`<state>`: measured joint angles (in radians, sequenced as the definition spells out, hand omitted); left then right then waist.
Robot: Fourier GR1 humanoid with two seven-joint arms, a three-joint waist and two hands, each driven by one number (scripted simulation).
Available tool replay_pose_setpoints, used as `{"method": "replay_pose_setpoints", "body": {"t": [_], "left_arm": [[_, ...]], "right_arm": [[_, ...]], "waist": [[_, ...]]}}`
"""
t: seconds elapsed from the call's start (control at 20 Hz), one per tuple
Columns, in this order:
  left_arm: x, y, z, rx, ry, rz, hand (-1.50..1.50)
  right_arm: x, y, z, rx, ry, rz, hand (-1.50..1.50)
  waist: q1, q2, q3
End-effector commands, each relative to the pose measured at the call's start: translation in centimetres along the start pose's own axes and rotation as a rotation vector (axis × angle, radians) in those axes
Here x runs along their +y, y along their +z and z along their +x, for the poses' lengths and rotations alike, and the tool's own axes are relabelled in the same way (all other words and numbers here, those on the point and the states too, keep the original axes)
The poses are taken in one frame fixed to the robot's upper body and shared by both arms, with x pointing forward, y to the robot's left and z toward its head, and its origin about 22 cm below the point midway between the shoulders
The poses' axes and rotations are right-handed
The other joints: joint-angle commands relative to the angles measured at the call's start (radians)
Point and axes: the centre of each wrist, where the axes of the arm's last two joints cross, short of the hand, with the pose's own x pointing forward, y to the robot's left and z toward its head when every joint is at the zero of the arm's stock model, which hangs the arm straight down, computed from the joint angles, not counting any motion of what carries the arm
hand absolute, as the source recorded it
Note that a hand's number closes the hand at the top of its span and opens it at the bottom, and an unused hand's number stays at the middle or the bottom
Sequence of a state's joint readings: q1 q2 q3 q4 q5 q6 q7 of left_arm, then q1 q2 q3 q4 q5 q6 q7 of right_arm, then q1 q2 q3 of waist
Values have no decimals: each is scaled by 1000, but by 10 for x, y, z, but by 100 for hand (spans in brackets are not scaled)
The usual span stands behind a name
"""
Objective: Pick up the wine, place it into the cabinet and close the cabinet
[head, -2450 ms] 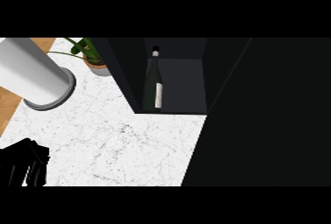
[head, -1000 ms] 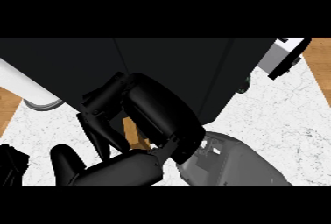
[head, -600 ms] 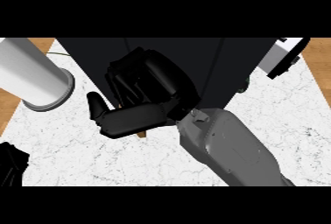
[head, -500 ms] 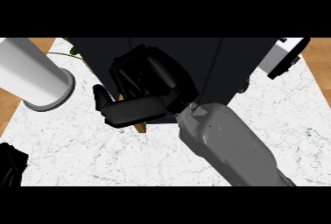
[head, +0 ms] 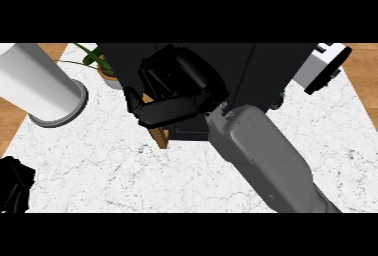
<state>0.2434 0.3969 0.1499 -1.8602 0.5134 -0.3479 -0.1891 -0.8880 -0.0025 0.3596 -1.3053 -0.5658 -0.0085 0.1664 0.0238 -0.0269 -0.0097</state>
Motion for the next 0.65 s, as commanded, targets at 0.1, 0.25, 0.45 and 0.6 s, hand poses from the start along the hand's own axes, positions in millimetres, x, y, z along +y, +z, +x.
{"method": "replay_pose_setpoints", "body": {"t": [0.1,0.25,0.45,0.6], "left_arm": [[-8,-2,-1,-6,17,-10,150],[0,-4,1,-2,0,-23,150],[8,1,4,2,-15,-9,150],[-12,-4,-11,5,22,-20,150]], "right_arm": [[-79,19,-12,23,38,-201,150],[-70,1,3,34,53,-195,150],[-87,17,-6,35,68,-186,150],[-73,6,-1,27,58,-164,150]], "waist": [[3,41,10],[2,39,9],[5,41,8],[-7,38,8]]}}
